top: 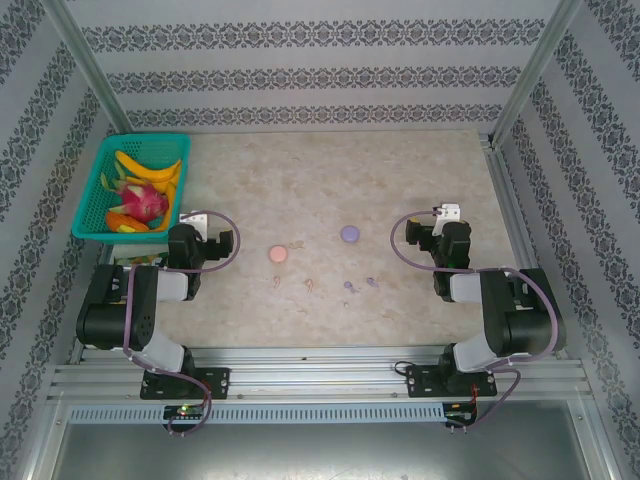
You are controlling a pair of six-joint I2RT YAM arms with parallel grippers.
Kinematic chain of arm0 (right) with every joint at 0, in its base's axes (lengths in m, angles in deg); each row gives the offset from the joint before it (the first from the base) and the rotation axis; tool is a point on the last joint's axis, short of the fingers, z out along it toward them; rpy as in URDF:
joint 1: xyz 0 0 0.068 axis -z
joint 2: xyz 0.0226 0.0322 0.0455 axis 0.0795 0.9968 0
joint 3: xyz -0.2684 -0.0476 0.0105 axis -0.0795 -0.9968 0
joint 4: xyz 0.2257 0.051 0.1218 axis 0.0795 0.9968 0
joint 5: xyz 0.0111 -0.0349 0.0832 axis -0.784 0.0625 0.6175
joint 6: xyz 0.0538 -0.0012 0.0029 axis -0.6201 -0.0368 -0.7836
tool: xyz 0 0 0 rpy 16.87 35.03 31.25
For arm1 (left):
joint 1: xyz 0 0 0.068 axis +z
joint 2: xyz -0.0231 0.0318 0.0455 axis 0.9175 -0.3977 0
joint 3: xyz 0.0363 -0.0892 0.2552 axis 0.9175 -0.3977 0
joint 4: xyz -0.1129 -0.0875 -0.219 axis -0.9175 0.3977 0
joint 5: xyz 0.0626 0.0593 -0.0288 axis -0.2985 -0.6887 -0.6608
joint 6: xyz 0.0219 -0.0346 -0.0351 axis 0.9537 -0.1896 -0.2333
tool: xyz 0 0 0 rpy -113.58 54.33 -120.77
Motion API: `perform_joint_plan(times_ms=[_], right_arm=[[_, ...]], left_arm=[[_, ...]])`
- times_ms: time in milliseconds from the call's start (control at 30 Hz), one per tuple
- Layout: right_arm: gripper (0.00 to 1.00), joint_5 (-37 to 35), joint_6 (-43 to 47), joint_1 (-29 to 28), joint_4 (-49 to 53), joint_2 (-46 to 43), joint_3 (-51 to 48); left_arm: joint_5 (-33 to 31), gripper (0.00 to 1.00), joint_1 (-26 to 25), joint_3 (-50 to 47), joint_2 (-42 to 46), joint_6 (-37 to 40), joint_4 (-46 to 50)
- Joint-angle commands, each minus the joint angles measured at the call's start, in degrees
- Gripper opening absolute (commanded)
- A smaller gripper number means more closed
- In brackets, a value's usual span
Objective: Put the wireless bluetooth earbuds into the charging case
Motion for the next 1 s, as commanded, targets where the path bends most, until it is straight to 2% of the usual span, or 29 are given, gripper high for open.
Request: perform_joint_plan(times_ms=[0, 967], right_arm=[[0.98, -0.67, 0.8, -0.58, -2.71, 0.44, 1.13], [0.98, 0.05, -0.06, 0.16, -2.33, -0.77, 1.36]], left_arm=[[-0.09, 1.0, -0.48, 1.47, -0.5, -0.54, -3.75], [0.84, 1.0, -0.46, 1.66, 0.03, -0.23, -3.16]])
